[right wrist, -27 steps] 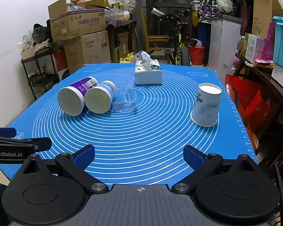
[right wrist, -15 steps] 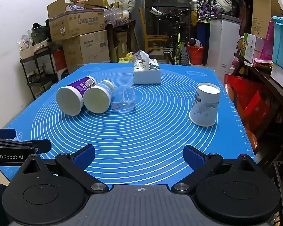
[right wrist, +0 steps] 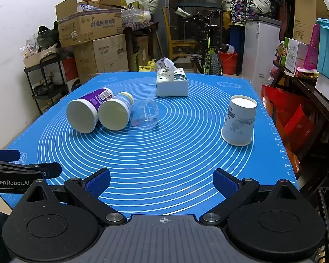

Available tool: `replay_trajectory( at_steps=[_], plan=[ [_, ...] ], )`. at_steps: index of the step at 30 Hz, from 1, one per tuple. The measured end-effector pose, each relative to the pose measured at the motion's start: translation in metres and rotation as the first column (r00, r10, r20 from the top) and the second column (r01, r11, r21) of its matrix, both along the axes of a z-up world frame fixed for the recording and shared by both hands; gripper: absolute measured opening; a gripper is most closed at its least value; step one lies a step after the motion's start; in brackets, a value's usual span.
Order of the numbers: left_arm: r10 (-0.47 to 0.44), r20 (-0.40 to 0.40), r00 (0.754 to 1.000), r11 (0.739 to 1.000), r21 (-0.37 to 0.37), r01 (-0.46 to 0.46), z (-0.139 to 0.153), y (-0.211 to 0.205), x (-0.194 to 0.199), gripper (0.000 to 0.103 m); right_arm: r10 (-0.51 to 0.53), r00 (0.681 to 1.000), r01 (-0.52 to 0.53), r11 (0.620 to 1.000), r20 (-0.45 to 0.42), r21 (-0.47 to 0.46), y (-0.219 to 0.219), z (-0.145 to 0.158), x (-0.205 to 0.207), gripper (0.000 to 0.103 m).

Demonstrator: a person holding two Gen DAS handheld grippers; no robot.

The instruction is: Flip cup upside down

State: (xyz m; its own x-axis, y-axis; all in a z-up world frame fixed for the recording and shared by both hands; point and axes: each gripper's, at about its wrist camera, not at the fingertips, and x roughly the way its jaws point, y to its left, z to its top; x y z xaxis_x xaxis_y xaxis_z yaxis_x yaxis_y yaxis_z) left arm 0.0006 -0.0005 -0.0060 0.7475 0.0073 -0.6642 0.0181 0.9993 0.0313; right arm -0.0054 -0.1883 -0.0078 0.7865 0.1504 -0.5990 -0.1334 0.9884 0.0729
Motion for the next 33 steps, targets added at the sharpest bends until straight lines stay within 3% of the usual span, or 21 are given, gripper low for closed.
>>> replay_trajectory(
  at_steps=[33],
  plan=[
    [-0.002,-0.009,1.0,1.0,0.005,0.002,-0.0012,0.0002,0.001,0.1,-0.011,1.0,0.011,1.0,-0.012,0.004,-0.0025,-0.0041,0.0028,0.1]
  ],
)
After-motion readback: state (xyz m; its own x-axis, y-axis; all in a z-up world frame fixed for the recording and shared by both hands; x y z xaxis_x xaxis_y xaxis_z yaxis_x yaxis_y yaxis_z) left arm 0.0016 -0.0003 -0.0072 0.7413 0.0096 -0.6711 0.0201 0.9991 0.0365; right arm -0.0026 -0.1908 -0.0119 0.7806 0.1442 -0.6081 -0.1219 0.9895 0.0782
